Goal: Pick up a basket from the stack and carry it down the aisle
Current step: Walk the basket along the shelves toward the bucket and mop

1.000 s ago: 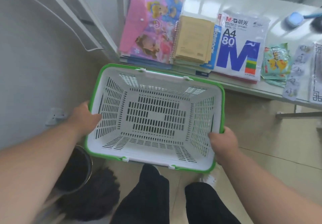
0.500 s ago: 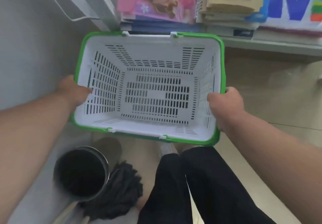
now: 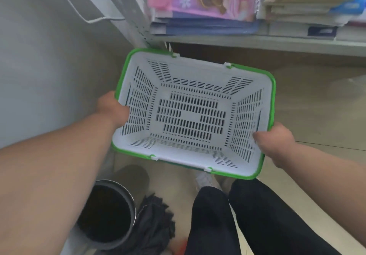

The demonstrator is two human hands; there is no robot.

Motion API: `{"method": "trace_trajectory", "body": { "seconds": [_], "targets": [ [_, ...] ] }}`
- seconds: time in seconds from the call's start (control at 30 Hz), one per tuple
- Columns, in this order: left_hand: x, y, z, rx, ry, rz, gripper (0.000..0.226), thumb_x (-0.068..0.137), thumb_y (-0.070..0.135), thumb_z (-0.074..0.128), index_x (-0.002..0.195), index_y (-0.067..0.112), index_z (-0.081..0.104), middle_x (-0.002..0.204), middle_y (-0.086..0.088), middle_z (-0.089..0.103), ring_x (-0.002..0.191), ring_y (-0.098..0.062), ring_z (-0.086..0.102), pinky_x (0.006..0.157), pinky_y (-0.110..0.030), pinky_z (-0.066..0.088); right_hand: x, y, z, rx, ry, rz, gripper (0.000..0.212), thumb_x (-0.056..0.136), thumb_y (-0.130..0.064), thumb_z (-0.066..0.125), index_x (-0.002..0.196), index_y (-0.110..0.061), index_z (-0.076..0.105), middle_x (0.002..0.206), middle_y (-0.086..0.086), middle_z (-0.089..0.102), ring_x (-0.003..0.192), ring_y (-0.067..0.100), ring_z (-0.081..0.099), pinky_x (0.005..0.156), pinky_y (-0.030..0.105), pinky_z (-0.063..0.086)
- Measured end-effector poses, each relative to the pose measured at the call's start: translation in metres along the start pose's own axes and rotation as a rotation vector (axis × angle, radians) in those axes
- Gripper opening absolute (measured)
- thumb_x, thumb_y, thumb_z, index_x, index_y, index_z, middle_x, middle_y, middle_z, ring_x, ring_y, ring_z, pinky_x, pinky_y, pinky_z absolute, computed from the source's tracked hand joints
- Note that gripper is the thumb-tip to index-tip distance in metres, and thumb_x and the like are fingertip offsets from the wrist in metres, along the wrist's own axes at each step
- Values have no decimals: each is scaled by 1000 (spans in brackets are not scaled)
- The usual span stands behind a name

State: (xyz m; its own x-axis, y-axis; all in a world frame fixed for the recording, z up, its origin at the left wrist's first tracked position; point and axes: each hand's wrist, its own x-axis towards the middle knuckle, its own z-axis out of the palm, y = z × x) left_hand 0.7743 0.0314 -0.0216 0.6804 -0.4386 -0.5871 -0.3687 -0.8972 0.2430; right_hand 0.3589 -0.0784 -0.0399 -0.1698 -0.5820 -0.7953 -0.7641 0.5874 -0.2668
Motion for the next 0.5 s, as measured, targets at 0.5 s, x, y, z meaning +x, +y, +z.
{"method": "trace_trajectory", "body": {
  "seconds": [0.5],
  "targets": [
    [51, -53, 87, -289, -218, -111, 39, 91, 2, 65, 120, 28, 68, 108, -7, 72, 88, -26, 70, 81, -39, 55, 83, 51, 38, 236, -165, 116, 38, 81, -4, 62, 116, -15, 67, 106, 9, 75, 93, 34, 72, 80, 47, 61]
  ]
}}
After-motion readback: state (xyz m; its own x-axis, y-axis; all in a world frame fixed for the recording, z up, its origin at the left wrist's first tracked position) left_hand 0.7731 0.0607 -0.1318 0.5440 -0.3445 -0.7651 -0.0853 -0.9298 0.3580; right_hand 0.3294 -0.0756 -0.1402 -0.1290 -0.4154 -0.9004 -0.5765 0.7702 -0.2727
